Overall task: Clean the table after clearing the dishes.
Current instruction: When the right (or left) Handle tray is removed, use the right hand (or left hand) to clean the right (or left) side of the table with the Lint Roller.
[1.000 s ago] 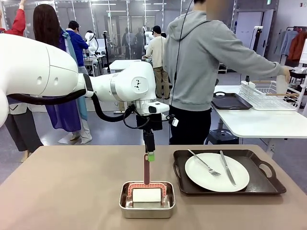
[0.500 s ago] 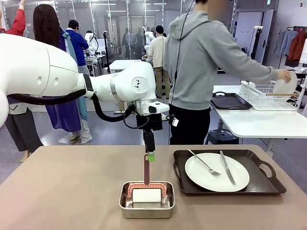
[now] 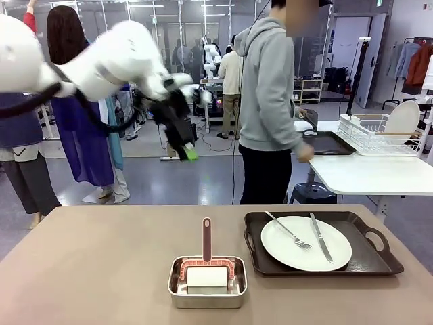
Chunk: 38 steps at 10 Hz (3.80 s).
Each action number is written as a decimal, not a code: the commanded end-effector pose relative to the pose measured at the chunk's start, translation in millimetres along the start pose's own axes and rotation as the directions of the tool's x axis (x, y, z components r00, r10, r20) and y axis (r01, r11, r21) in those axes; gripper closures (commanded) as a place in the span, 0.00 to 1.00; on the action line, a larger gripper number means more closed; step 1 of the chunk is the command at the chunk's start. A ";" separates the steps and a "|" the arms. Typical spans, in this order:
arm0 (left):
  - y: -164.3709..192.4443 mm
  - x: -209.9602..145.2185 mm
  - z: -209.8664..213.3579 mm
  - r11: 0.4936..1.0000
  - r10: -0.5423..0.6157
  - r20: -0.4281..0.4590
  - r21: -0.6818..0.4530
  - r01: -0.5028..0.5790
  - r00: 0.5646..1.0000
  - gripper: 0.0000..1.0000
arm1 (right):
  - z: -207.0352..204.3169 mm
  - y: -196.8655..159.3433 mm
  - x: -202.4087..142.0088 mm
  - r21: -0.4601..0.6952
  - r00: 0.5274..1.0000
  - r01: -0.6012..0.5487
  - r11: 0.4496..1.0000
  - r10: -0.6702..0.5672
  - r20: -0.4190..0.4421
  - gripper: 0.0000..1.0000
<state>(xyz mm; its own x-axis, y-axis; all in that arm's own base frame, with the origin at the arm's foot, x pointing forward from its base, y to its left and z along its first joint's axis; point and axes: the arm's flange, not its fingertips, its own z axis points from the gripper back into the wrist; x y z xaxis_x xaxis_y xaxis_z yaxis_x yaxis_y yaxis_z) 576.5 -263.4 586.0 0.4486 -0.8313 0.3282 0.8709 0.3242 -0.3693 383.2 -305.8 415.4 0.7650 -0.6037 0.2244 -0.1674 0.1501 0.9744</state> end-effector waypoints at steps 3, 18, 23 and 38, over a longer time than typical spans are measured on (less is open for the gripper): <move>17.1 -184.9 52.3 0.928 0.363 0.429 -0.247 -0.279 0.827 0.00 | 0.2 3.3 -5.1 -0.001 1.000 -0.002 1.000 0.002 -0.008 0.00; 85.0 -558.3 80.9 0.668 0.744 0.552 -0.589 -0.455 0.378 0.00 | 0.2 3.3 -5.1 -0.001 1.000 -0.002 1.000 0.002 -0.008 0.00; 85.0 -558.3 80.9 0.668 0.744 0.552 -0.589 -0.455 0.378 0.00 | 0.2 3.3 -5.1 -0.001 1.000 -0.002 1.000 0.002 -0.008 0.00; 85.0 -558.3 80.9 0.668 0.744 0.552 -0.589 -0.455 0.378 0.00 | 0.2 3.3 -5.1 -0.001 1.000 -0.002 1.000 0.002 -0.008 0.00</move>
<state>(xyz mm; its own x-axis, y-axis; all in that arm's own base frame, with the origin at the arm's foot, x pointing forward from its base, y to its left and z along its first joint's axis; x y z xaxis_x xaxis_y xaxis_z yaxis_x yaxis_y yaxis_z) 419.2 267.5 436.5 0.9270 0.1599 0.3393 0.2778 0.3150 -0.9075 383.2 -305.8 415.4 0.7650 -0.6036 0.2244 -0.1674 0.1501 0.9744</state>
